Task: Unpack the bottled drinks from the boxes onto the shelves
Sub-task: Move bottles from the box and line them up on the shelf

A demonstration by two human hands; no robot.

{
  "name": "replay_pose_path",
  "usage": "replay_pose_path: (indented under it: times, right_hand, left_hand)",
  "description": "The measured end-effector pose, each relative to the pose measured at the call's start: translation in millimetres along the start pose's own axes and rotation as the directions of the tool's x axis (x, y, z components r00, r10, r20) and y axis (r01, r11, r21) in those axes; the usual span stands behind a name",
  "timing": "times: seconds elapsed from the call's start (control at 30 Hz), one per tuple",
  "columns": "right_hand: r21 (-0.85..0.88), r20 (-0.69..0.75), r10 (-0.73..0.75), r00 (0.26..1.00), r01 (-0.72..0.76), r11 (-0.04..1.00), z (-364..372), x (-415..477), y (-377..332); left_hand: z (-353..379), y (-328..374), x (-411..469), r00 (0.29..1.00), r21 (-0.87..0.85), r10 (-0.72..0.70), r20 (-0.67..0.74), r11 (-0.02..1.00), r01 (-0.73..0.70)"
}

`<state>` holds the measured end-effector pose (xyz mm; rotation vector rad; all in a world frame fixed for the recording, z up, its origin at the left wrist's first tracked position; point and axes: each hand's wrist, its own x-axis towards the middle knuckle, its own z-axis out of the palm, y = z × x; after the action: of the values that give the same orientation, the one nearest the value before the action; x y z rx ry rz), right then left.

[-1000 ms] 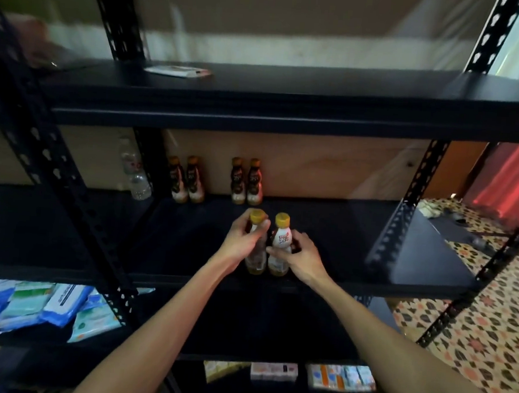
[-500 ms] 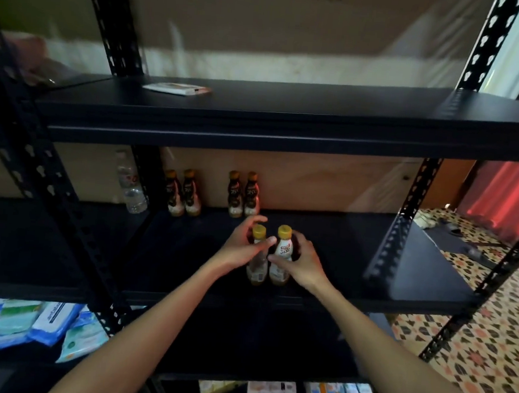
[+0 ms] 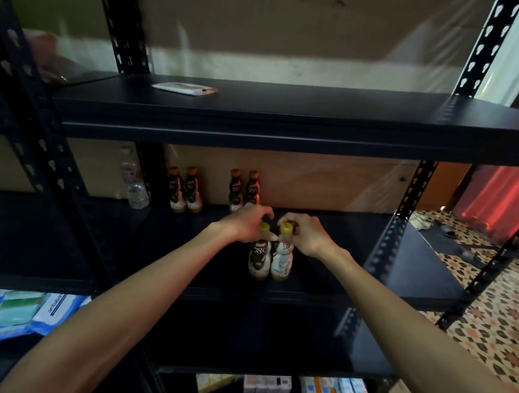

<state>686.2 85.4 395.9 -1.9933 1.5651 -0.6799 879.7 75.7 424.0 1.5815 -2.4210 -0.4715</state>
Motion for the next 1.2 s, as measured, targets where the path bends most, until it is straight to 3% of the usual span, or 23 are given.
replay_pose_path:
  times: [0.13, 0.33, 0.53, 0.7, 1.2]
  right_hand:
    - [-0.005, -0.022, 0.017, 1.0, -0.017, 1.0, 5, -1, -1]
    - [0.026, -0.036, 0.021, 0.999, -0.02, 0.999, 6, -2, -2]
    - [0.06, -0.026, 0.038, 0.999, -0.036, 0.998, 6, -2, -1]
    - [0.072, -0.012, 0.045, 0.999, -0.044, 0.996, 5, -4, -4]
    - [-0.079, 0.109, 0.061, 0.992, -0.053, 0.995, -17, 3, -25]
  left_hand:
    - [-5, 7, 5, 0.996, 0.052, 0.04, 0.084, 0.998, -0.045]
    - [3, 4, 13, 0.998, 0.056, -0.065, -0.02, 0.996, 0.066]
    - [-13, 4, 14, 0.984, 0.141, -0.043, 0.172, 0.99, 0.019]
    - [-6, 8, 14, 0.991, 0.122, -0.126, 0.041, 0.985, 0.121]
    - [-6, 13, 10, 0.985, 0.143, -0.157, 0.072, 0.979, 0.146]
